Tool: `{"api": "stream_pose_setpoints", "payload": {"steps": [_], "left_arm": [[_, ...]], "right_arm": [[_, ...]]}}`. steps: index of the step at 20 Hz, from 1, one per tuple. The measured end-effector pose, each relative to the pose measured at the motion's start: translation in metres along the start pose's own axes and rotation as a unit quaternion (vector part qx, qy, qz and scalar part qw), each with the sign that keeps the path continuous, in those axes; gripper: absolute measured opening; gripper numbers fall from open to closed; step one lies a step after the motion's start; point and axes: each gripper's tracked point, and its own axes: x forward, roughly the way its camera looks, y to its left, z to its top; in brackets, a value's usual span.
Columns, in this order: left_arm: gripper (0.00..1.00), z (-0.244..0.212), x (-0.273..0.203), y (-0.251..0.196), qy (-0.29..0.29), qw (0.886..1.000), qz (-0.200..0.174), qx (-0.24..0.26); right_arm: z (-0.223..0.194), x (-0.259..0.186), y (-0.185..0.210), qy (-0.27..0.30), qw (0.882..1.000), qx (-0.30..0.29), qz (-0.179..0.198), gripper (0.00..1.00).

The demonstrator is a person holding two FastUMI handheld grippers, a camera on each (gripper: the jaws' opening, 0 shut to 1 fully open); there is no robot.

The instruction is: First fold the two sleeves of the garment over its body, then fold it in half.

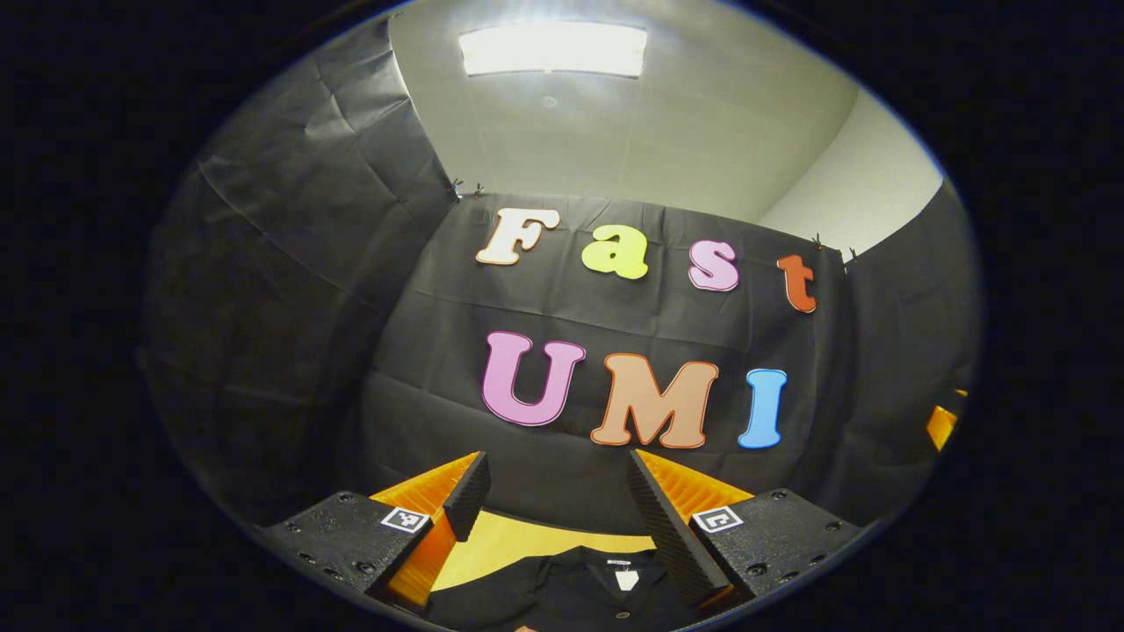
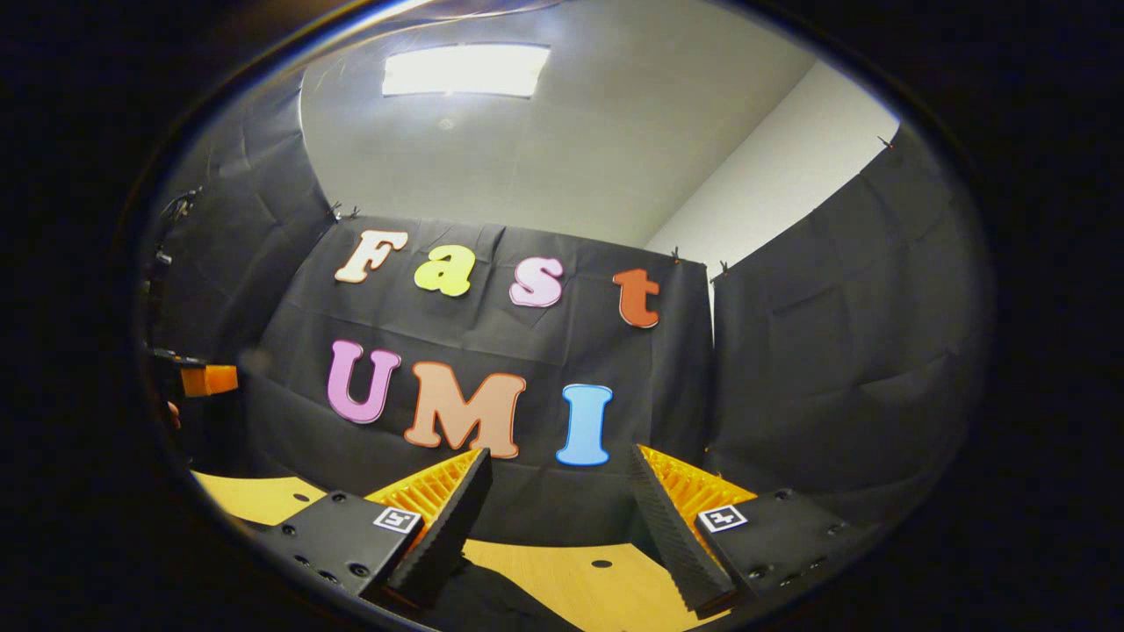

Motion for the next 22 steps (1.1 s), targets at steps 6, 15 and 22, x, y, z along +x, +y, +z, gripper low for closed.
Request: {"api": "stream_pose_setpoints", "payload": {"steps": [6, 15, 22], "left_arm": [[0.92, -0.011, 0.013, -0.027, 0.017, 0.999, -0.035, -0.018], [0.92, 0.004, -0.003, -0.002, 0.003, 1.0, -0.002, -0.001], [0.93, 0.008, -0.031, 0.048, 0.008, 0.997, 0.068, 0.046]], "right_arm": [[-0.006, -0.004, -0.008, 0.027, 0.999, 0.034, -0.025, 1.0], [-0.03, -0.003, -0.018, 0.08, 0.989, 0.121, -0.011, 0.98], [-0.08, 0.016, -0.009, 0.161, 0.968, 0.194, 0.018, 0.98]]}}
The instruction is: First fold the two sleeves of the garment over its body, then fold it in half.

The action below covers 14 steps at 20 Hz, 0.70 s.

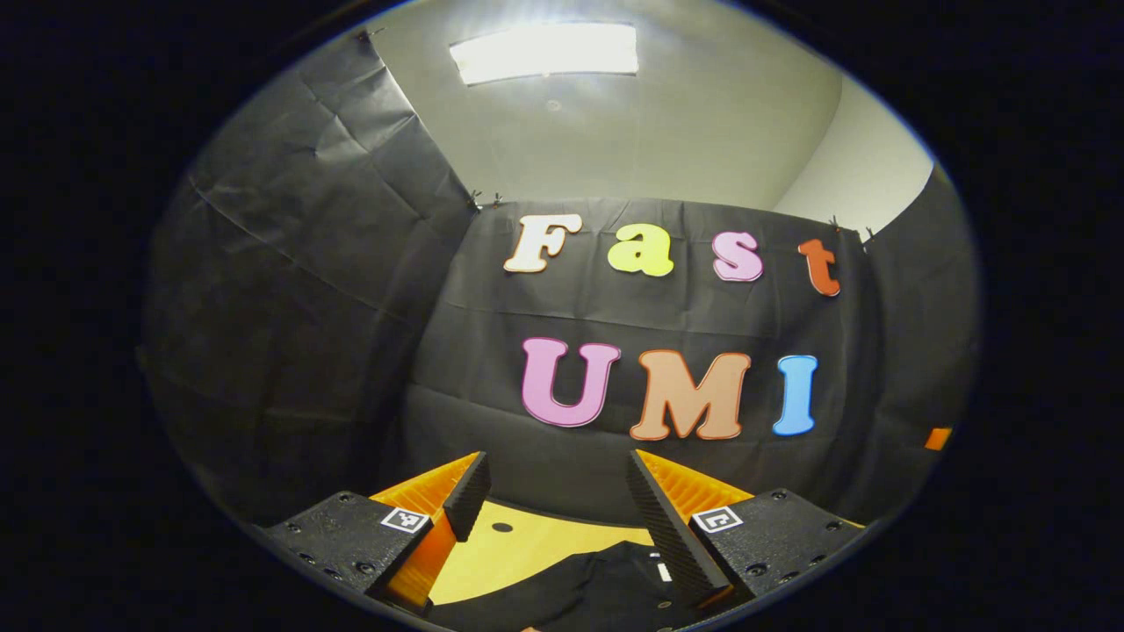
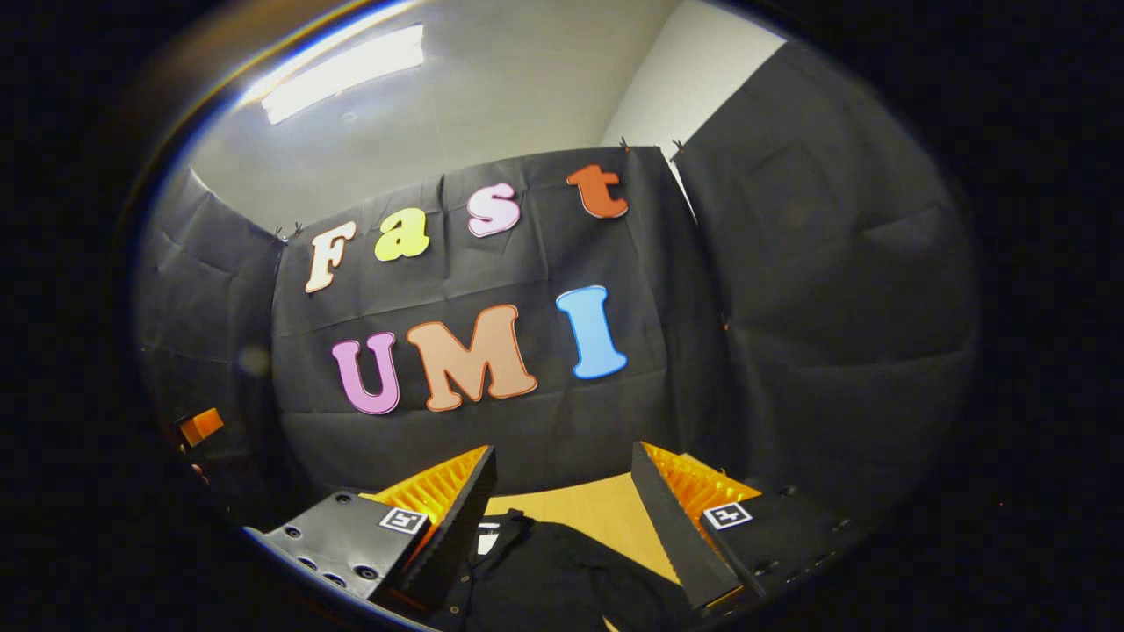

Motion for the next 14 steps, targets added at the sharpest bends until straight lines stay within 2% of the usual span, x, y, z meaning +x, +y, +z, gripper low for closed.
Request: {"api": "stream_pose_setpoints", "payload": {"steps": [3, 5, 6, 7, 8, 9, 14], "left_arm": [[0.92, -0.002, -0.004, 0.012, 0.003, 1.0, 0.025, -0.009], [0.93, -0.007, -0.005, 0.012, 0.011, 0.999, 0.03, -0.013], [0.92, -0.009, -0.003, 0.012, 0.014, 0.999, 0.032, -0.01], [0.92, -0.01, -0.003, 0.012, 0.015, 0.999, 0.033, -0.009], [0.93, -0.011, -0.001, 0.011, 0.017, 0.999, 0.032, -0.008], [0.92, -0.012, 0.0, 0.008, 0.018, 0.999, 0.029, -0.009], [0.92, -0.027, 0.004, 0.001, 0.03, 0.999, 0.023, -0.017]], "right_arm": [[-0.015, 0.008, 0.002, 0.027, 0.999, 0.012, 0.012, 0.98], [-0.02, 0.011, 0.003, 0.035, 0.999, 0.007, 0.016, 0.97], [-0.021, 0.013, 0.004, 0.038, 0.999, 0.002, 0.02, 0.94], [-0.022, 0.015, 0.005, 0.04, 0.999, -0.001, 0.022, 0.97], [-0.022, 0.018, 0.006, 0.043, 0.999, -0.004, 0.021, 0.94], [-0.024, 0.02, 0.004, 0.048, 0.999, -0.007, 0.017, 0.97], [-0.044, 0.021, -0.036, 0.079, 0.996, -0.033, -0.028, 0.98]]}}
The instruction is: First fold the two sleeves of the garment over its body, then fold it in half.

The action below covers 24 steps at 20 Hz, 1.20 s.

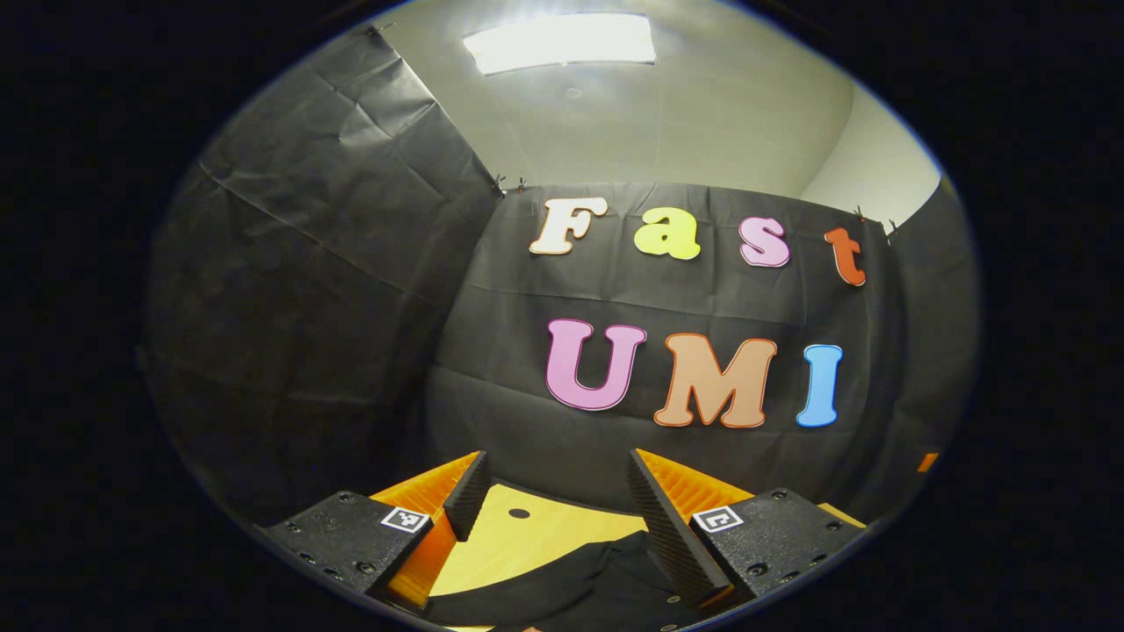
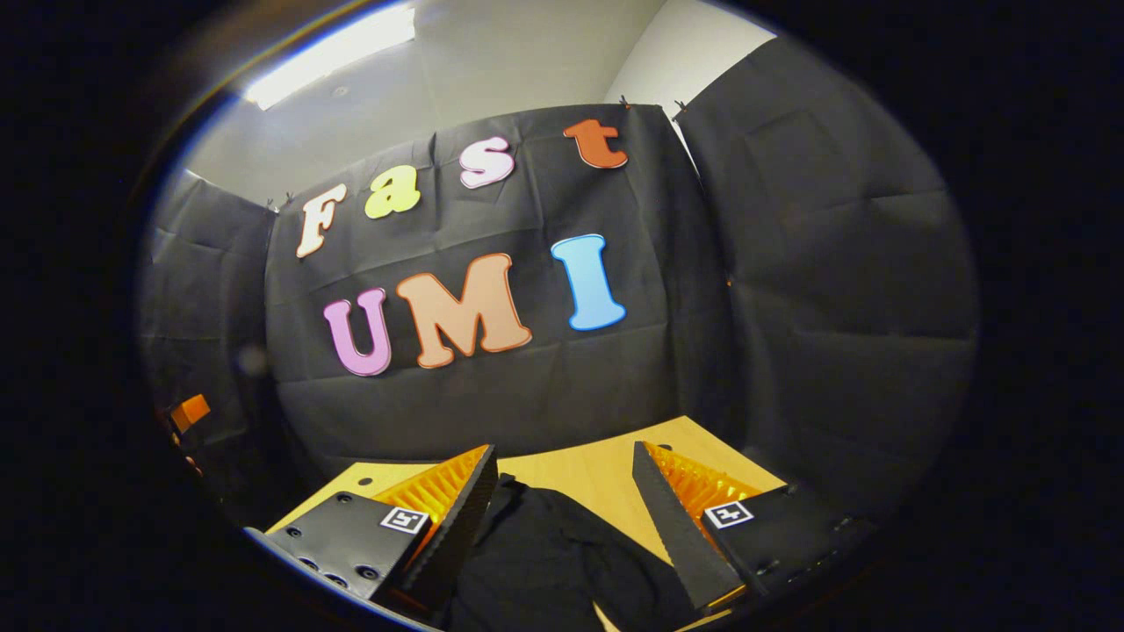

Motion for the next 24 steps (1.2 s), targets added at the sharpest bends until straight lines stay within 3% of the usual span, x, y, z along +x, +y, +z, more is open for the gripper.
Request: {"api": "stream_pose_setpoints", "payload": {"steps": [2, 4, 7, 8, 9, 10, 12, 14, 15, 16, 17, 18, 20, 24], "left_arm": [[0.92, -0.005, 0.002, -0.001, 0.005, 1.0, -0.001, -0.006], [0.92, -0.01, 0.003, -0.002, 0.009, 1.0, -0.001, -0.007], [0.92, -0.017, 0.008, -0.003, 0.019, 1.0, -0.003, -0.004], [0.92, -0.017, 0.009, -0.003, 0.02, 1.0, -0.004, -0.004], [0.92, -0.017, 0.01, -0.003, 0.019, 1.0, -0.004, -0.003], [0.93, -0.018, 0.011, -0.003, 0.02, 1.0, -0.005, -0.002], [0.92, -0.02, 0.011, -0.003, 0.023, 1.0, -0.005, 0.0], [0.92, -0.024, 0.014, -0.001, 0.027, 1.0, -0.003, 0.001], [0.92, -0.024, 0.015, 0.001, 0.028, 1.0, -0.001, 0.0], [0.92, -0.026, 0.015, 0.003, 0.029, 1.0, 0.002, 0.0], [0.92, -0.028, 0.017, 0.005, 0.031, 1.0, 0.006, 0.0], [0.92, -0.03, 0.018, 0.008, 0.032, 0.999, 0.009, 0.0], [0.92, -0.033, 0.019, 0.01, 0.034, 0.999, 0.012, -0.003], [0.93, -0.044, 0.026, 0.007, 0.043, 0.999, 0.012, -0.015]], "right_arm": [[-0.033, 0.003, -0.027, 0.04, 0.999, -0.012, -0.027, 0.94], [-0.081, 0.006, -0.055, 0.096, 0.993, -0.02, -0.059, 0.98], [-0.162, 0.01, -0.086, 0.199, 0.976, -0.018, -0.085, 0.94], [-0.19, 0.011, -0.093, 0.232, 0.968, -0.014, -0.091, 0.98], [-0.21, 0.011, -0.098, 0.258, 0.961, -0.013, -0.096, 0.94], [-0.229, 0.01, -0.107, 0.279, 0.955, -0.015, -0.101, 0.99], [-0.26, 0.008, -0.121, 0.314, 0.942, -0.028, -0.113, 0.99], [-0.28, 0.005, -0.123, 0.336, 0.934, -0.037, -0.115, 0.94], [-0.286, 0.006, -0.123, 0.342, 0.932, -0.039, -0.115, 0.99], [-0.291, 0.005, -0.123, 0.351, 0.929, -0.04, -0.114, 0.94], [-0.298, 0.005, -0.124, 0.36, 0.925, -0.04, -0.115, 0.99], [-0.306, 0.005, -0.125, 0.37, 0.921, -0.04, -0.116, 0.94], [-0.319, -0.001, -0.125, 0.398, 0.909, -0.041, -0.115, 0.94], [-0.317, 0.0, -0.126, 0.376, 0.918, -0.043, -0.115, 1.0]]}}
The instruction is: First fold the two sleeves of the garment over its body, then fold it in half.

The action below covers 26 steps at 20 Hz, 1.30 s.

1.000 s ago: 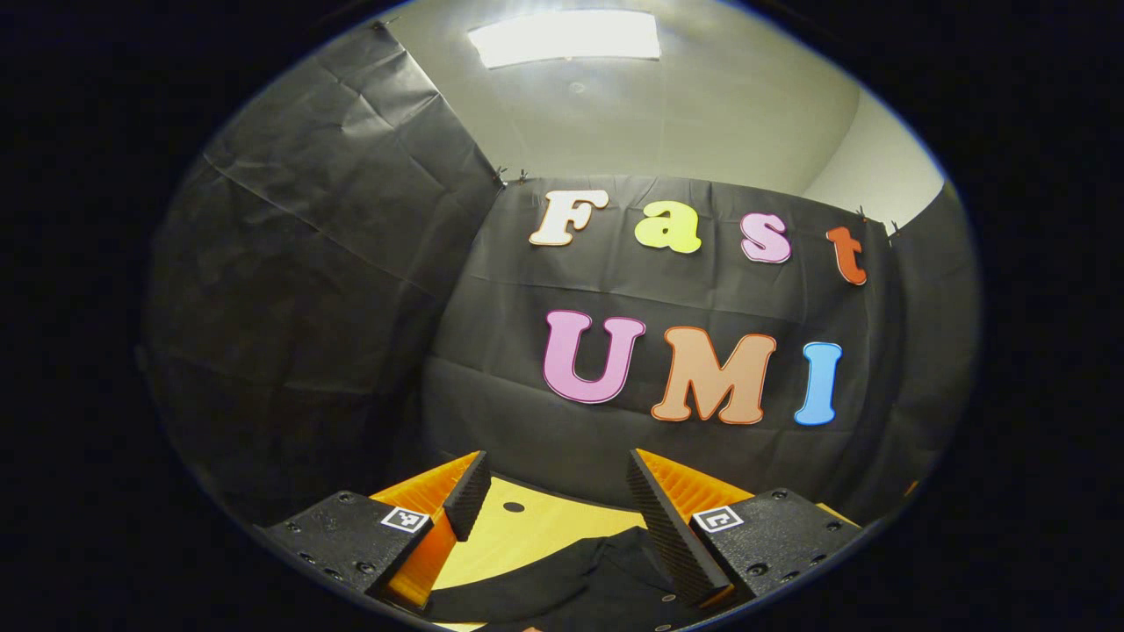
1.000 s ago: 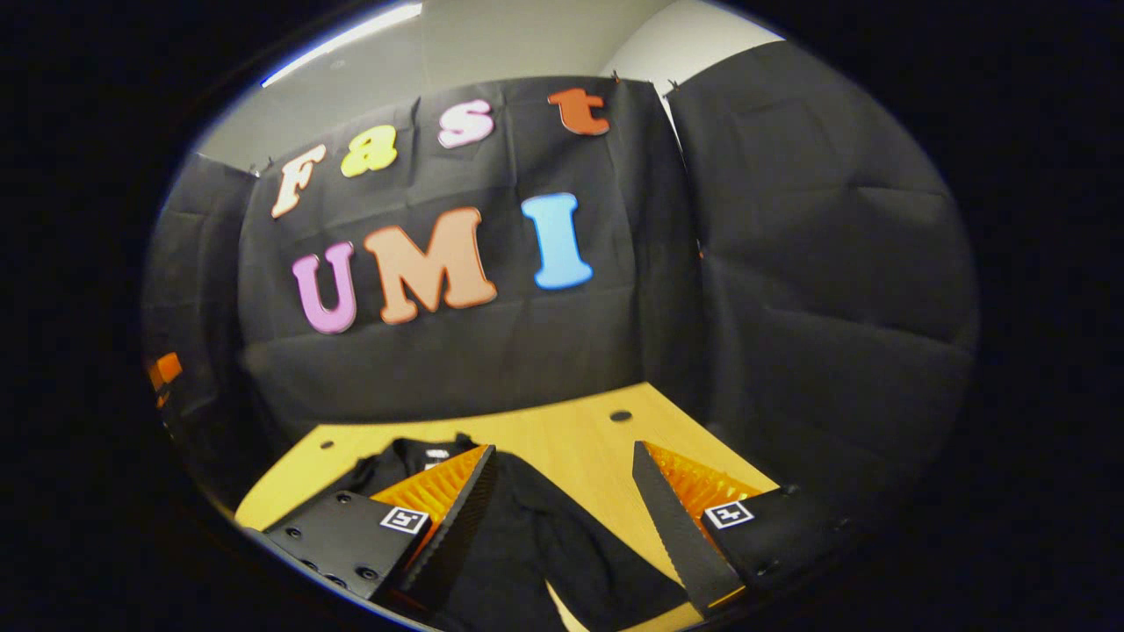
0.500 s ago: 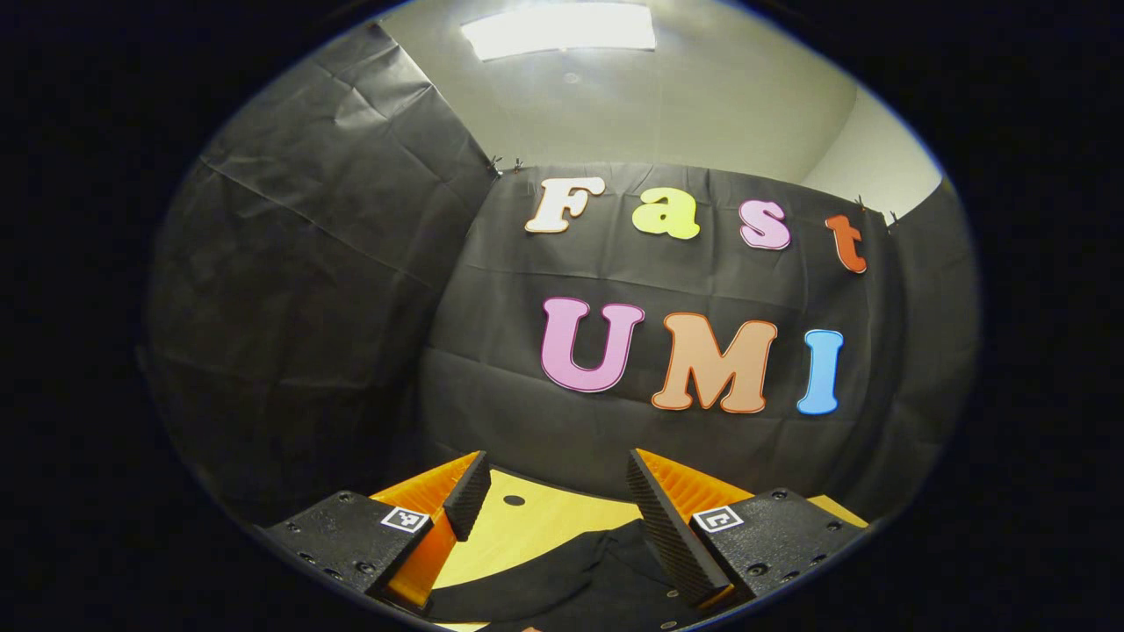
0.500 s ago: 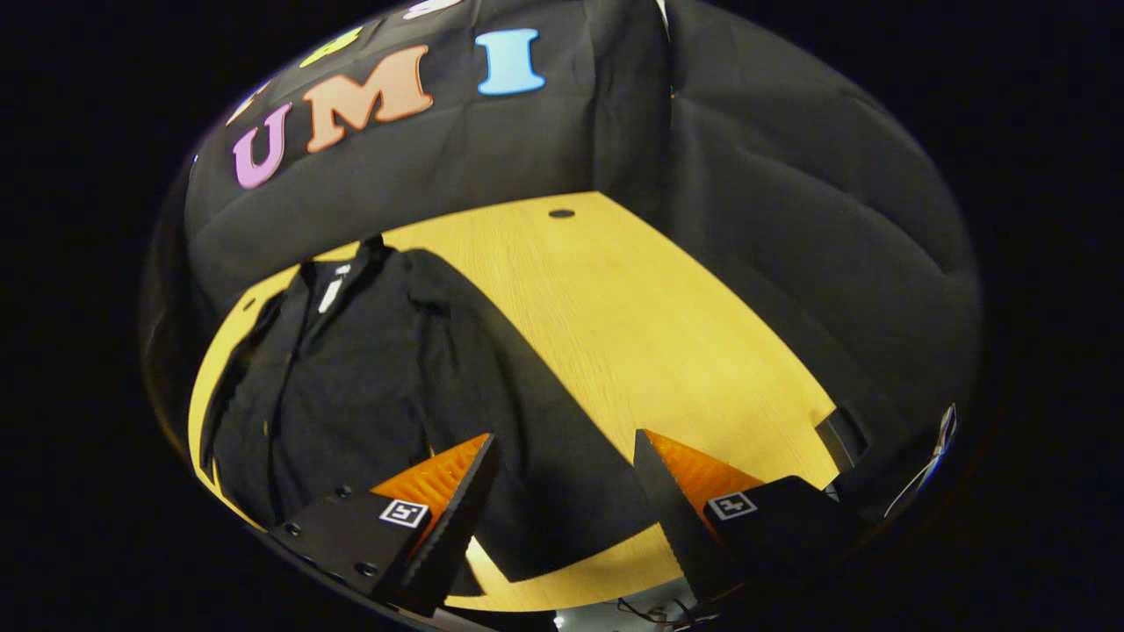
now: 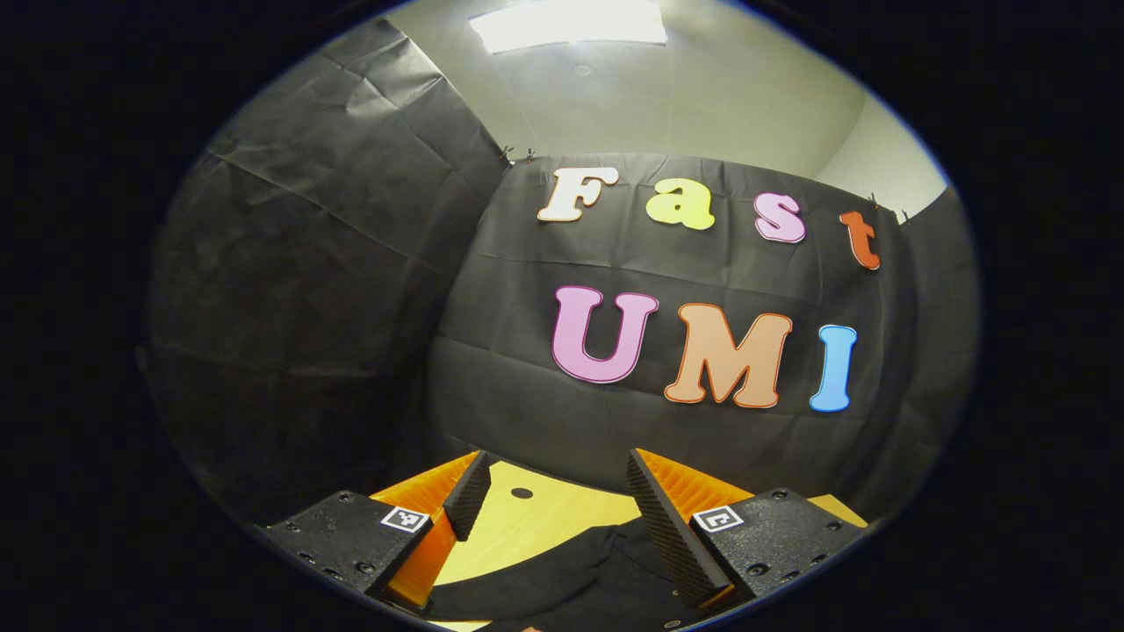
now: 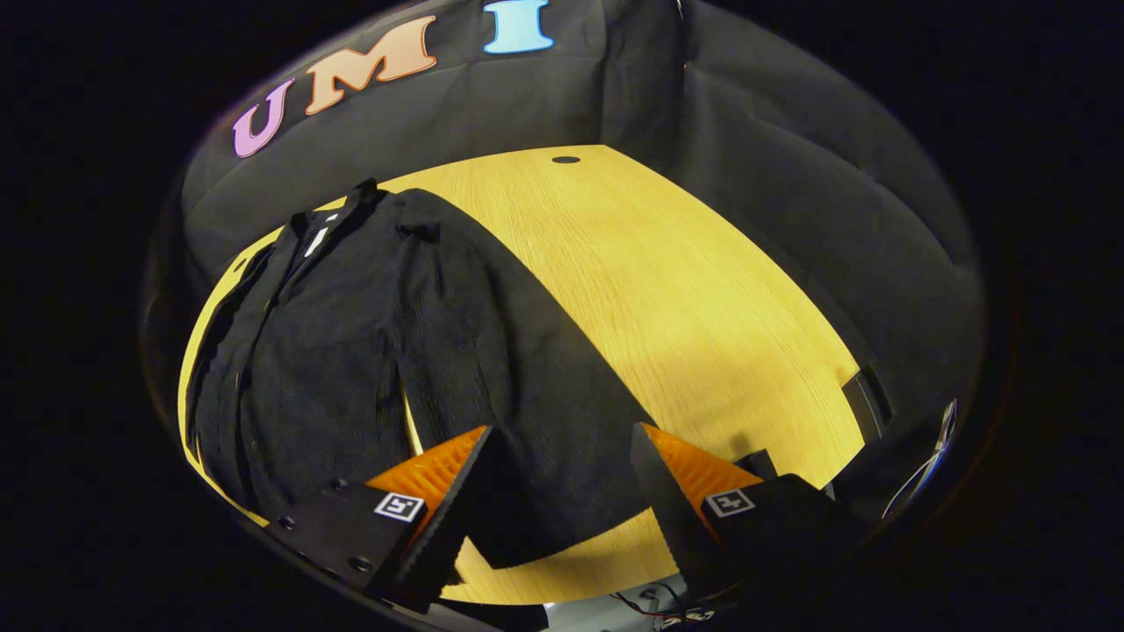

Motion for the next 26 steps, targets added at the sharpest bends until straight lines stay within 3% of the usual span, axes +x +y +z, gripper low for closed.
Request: {"api": "stream_pose_setpoints", "payload": {"steps": [2, 4, 7, 8, 9, 12, 13, 14, 17, 20, 26], "left_arm": [[0.92, -0.008, 0.002, -0.002, 0.008, 1.0, -0.003, -0.009], [0.92, -0.013, 0.004, -0.007, 0.012, 1.0, -0.009, -0.019], [0.92, -0.02, 0.009, -0.008, 0.018, 0.999, -0.012, -0.024], [0.93, -0.022, 0.009, -0.008, 0.018, 0.999, -0.012, -0.024], [0.92, -0.023, 0.01, -0.007, 0.018, 0.999, -0.012, -0.024], [0.92, -0.025, 0.012, -0.003, 0.016, 0.999, -0.008, -0.03], [0.92, -0.024, 0.011, -0.002, 0.015, 0.999, -0.006, -0.033], [0.93, -0.025, 0.012, 0.001, 0.014, 0.999, -0.003, -0.035], [0.93, -0.026, 0.01, 0.011, 0.01, 0.999, 0.009, -0.036], [0.93, -0.025, 0.01, 0.022, 0.006, 0.999, 0.022, -0.032], [0.92, -0.022, 0.006, 0.032, 0.001, 0.999, 0.033, -0.029]], "right_arm": [[0.002, -0.001, 0.001, -0.004, 1.0, 0.0, 0.006, 0.99], [0.003, 0.001, 0.004, -0.006, 1.0, -0.004, 0.014, 0.92], [0.003, 0.0, 0.004, -0.001, 1.0, 0.001, 0.014, 0.63], [0.004, 0.001, 0.007, 0.001, 1.0, 0.0, 0.02, 0.63], [0.005, 0.001, 0.01, 0.005, 1.0, 0.003, 0.022, 0.51], [0.007, 0.001, 0.015, 0.013, 0.999, -0.001, 0.045, 0.36], [0.008, 0.001, 0.016, 0.013, 0.999, 0.007, 0.052, 0.22], [0.008, 0.002, 0.016, 0.011, 0.998, 0.014, 0.059, 0.14], [0.01, 0.0, 0.015, 0.015, 0.996, 0.033, 0.077, 0.04], [0.015, -0.008, 0.027, 0.026, 0.993, 0.005, 0.114, 0.03], [0.097, -0.062, 0.101, -0.055, 0.977, -0.068, 0.193, 0.03]]}}
